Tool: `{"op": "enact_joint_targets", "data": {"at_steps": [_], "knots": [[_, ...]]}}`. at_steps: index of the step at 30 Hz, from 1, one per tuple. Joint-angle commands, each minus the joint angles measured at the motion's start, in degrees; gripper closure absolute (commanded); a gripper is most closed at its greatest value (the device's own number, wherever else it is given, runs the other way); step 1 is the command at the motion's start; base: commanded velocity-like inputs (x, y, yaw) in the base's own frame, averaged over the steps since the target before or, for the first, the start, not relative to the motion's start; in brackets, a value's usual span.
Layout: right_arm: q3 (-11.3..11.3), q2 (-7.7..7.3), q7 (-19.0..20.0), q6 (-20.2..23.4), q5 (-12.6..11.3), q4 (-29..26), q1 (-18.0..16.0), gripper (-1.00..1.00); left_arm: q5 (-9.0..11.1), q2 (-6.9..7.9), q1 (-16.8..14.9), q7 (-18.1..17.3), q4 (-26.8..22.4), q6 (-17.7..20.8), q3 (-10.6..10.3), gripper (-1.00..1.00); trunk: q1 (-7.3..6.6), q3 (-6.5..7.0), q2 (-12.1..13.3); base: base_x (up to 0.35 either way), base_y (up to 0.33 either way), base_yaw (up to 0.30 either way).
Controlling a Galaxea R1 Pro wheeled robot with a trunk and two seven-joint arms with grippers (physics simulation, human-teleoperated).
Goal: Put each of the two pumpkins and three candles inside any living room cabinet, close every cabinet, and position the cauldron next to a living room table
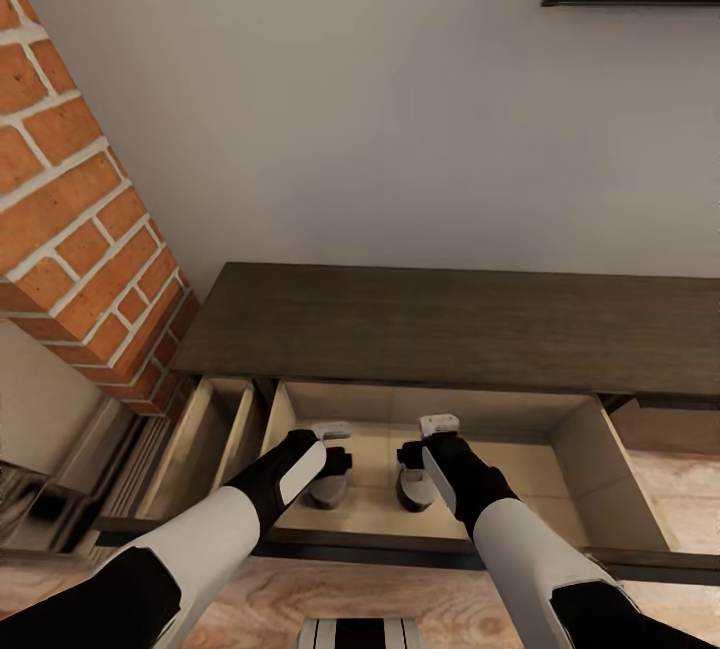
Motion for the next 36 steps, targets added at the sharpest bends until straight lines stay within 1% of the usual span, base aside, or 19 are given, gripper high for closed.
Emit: {"op": "enact_joint_targets", "data": {"at_steps": [1, 2, 4, 7, 10, 15, 17, 19, 20, 21, 22, 24, 25, 26, 28, 30, 32, 34, 36], "knots": [[0.16, 0.0, -0.21, 0.4, 0.14, -3.4, 1.75, -1.0, 0.53, 0.15, 0.22, 0.52, -1.24, -0.02, -0.41, -1.0, -0.23, 0.14, 0.4, 0.0, 0.0, 0.0], [0.1, 0.0, -0.21, 0.66, 0.14, -7.4, 3.74, -1.0, 0.46, 0.34, 0.87, 0.56, -3.42, -0.04, -0.32, -1.0, -0.45, 0.32, 0.8, 0.0, 0.0, 0.0], [0.05, 0.0, -0.22, 1.13, 0.04, -11.41, 5.64, -1.0, 0.38, 0.52, 2.21, 0.88, -6.52, 0.11, -0.18, -1.0, -0.89, 0.68, 1.6, 0.0, 0.0, 0.0], [0.02, 0.0, -0.16, 3.43, -0.12, -18.82, 10.26, -1.0, 0.57, 0.91, 6.29, 4.07, -13.92, 0.59, 0.12, -1.0, -1.55, 1.22, 2.81, 0.0, 0.0, 0.0], [0.0, 0.0, -0.14, 4.35, -0.35, -21.26, 11.95, -1.0, 0.78, 1.09, 7.51, 5.61, -17.38, 0.74, 0.19, -1.0, -2.21, 1.76, 4.01, 0.0, 0.0, 0.0], [-0.02, 0.0, 0.02, 4.61, -0.5, -22.6, 13.87, -1.0, 0.89, 1.59, 8.45, 6.3, -20.71, 1.0, 0.24, -1.0, -3.31, 2.66, 6.02, 0.0, 0.0, 0.0], [-0.04, 0.0, 0.07, 4.57, -0.51, -23.55, 14.24, -1.0, 0.87, 2.33, 9.52, 6.46, -23.29, 1.36, 0.42, -1.0, -3.75, 3.02, 6.82, 0.0, 0.0, 0.0], [-0.09, 0.0, 0.22, 4.69, -0.51, -26.18, 14.89, -1.0, 0.81, 4.15, 11.66, 6.6, -28.81, 3.03, 2.15, -1.0, -4.19, 3.37, 7.62, 0.0, 0.0, 0.0], [-0.11, 0.0, 0.25, 4.71, -0.51, -27.19, 15.28, -1.0, 0.75, 4.58, 12.3, 6.62, -30.33, 3.51, 2.82, -1.0, -4.4, 3.55, 8.02, 0.0, 0.0, 0.0], [-0.08, 0.0, 0.29, 4.79, -0.49, -30.14, 16.57, -1.0, 0.56, 5.28, 13.76, 6.73, -33.44, 4.61, 4.19, -1.0, -4.62, 3.73, 8.42, 0.0, 0.0, 0.0], [-0.06, 0.0, 0.31, 4.92, -0.43, -31.94, 17.45, -1.0, 0.47, 5.52, 14.53, 6.83, -34.88, 5.12, 4.77, -1.0, -4.84, 3.91, 8.82, 0.0, 0.0, 0.0], [0.08, 0.0, 0.38, 6.97, -0.22, -39.92, 21.54, -1.0, 0.26, 6.16, 17.28, 8.02, -39.1, 6.62, 6.14, -1.0, -5.28, 4.27, 9.62, 0.0, 0.0, 0.0], [0.13, 0.0, 0.43, 9.02, -0.13, -45.2, 24.04, -1.0, 0.19, 6.41, 19.17, 9.35, -41.62, 7.15, 6.62, -1.0, -5.5, 4.45, 10.03, 0.0, 0.0, 0.0], [0.17, 0.0, 0.47, 10.3, -0.04, -48.58, 25.71, -1.0, 0.39, 7.46, 21.35, 10.26, -45.37, 7.41, 6.87, -1.0, -5.72, 4.63, 10.43, 0.0, 0.0, 0.0], [0.22, 0.0, 0.49, 11.07, 0.05, -50.33, 26.61, -1.0, 0.59, 8.71, 23.14, 10.72, -48.44, 7.49, 6.98, -1.0, -6.16, 4.99, 11.23, 0.0, 0.0, 0.0], [0.27, 0.0, 0.51, 11.61, 0.13, -51.51, 27.3, -1.0, 0.68, 9.89, 25.23, 11.0, -50.57, 7.24, 7.04, -1.0, -6.6, 5.35, 12.03, 0.0, 0.0, 0.0], [0.66, 0.0, 0.49, 11.88, 0.17, -52.23, 27.95, -1.0, 0.78, 10.35, 26.39, 11.13, -51.62, 7.05, 7.02, -1.0, -7.04, 5.71, 12.83, 0.0, 0.0, 0.0], [1.05, 0.0, 0.51, 12.48, 0.18, -53.37, 28.22, -1.0, 0.83, 10.48, 26.78, 11.15, -52.06, 6.99, 7.01, -1.0, -7.48, 6.07, 13.64, 0.0, 0.0, 0.0], [1.42, 0.0, 0.5, 15.03, 0.18, -54.84, 28.45, -1.0, 0.85, 10.56, 26.97, 11.11, -52.28, 6.95, 7.02, -1.0, -7.92, 6.43, 14.44, 0.0, 0.0, 0.0]]}}
